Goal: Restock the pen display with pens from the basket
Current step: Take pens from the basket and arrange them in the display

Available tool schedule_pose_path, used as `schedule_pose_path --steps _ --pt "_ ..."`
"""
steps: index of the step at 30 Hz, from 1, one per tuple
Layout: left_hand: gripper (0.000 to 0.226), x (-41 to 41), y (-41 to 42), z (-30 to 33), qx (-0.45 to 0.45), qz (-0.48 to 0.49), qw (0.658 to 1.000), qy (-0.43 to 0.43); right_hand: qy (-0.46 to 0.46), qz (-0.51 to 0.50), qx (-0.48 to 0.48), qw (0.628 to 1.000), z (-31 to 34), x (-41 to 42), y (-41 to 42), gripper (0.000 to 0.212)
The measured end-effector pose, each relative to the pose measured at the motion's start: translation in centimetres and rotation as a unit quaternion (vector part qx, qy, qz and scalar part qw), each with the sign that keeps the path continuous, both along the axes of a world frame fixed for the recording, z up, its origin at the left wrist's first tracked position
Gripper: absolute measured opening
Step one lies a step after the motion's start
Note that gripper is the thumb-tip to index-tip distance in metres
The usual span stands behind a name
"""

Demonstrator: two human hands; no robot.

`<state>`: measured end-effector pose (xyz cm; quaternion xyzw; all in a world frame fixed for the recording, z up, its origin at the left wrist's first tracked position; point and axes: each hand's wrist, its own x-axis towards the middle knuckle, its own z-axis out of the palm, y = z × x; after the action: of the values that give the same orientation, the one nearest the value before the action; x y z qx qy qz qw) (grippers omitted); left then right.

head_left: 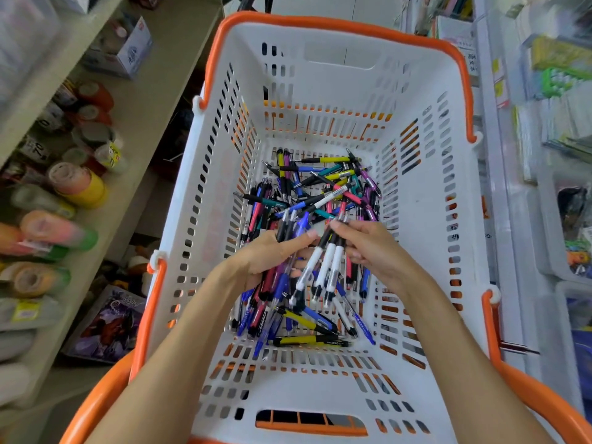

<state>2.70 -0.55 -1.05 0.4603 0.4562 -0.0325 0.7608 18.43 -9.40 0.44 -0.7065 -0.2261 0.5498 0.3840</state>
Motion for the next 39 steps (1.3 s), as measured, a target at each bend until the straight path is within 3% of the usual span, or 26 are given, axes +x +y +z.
schedule_pose_path --steps 3,6,8,11,15,20,23,28,32,35,37,39 --pt "0.024 -0.2 0.4 -1.2 -0.027 0.172 0.985 0.007 -0.105 -0.174 0.061 0.977 0.0 0.4 -0.1 0.028" --pt "0.03 -0.2 0.6 -1.5 -0.129 0.195 0.972 -0.001 -0.251 -0.232 0.137 0.93 0.0 -0.5 0.0 0.023" --pt "0.034 0.2 -0.1 -0.8 -0.217 0.162 0.962 -0.028 -0.317 -0.219 0.195 0.902 -0.2 -1.4 0.1 0.015" --pt "0.04 0.7 -0.7 -0.2 -0.271 0.177 0.944 -0.069 -0.391 -0.162 0.284 0.86 -0.7 -2.5 -0.1 0.012" --pt "0.044 0.6 -0.2 -0.2 -0.294 0.266 0.91 -0.12 -0.482 -0.018 0.354 0.801 -1.3 -3.5 -0.5 0.031" --pt "0.038 0.3 0.4 0.2 -0.268 0.313 0.901 -0.132 -0.52 0.071 0.379 0.762 -2.0 -3.6 -1.2 0.026" --pt "0.047 0.2 0.8 -0.1 -0.246 0.323 0.898 -0.166 -0.522 0.076 0.359 0.77 -2.1 -3.9 -1.2 0.029" --pt "0.038 0.5 0.4 -0.2 -0.16 0.274 0.938 -0.136 -0.502 0.068 0.345 0.79 -2.3 -4.1 -1.2 0.031" --pt "0.027 0.8 0.3 0.5 -0.196 0.294 0.913 -0.205 -0.495 0.112 0.353 0.786 -2.8 -4.4 -1.3 0.021" --pt "0.023 0.6 0.7 0.2 -0.23 0.315 0.892 -0.23 -0.458 0.13 0.31 0.823 -2.7 -4.7 -1.5 0.024" --pt "0.023 0.2 0.9 -0.2 -0.195 0.286 0.914 -0.21 -0.419 0.098 0.287 0.856 -2.2 -4.6 -1.5 0.032" --pt "0.024 0.2 0.9 -0.5 -0.097 0.206 0.963 -0.141 -0.382 0.008 0.271 0.883 -1.3 -3.9 -1.1 0.037"
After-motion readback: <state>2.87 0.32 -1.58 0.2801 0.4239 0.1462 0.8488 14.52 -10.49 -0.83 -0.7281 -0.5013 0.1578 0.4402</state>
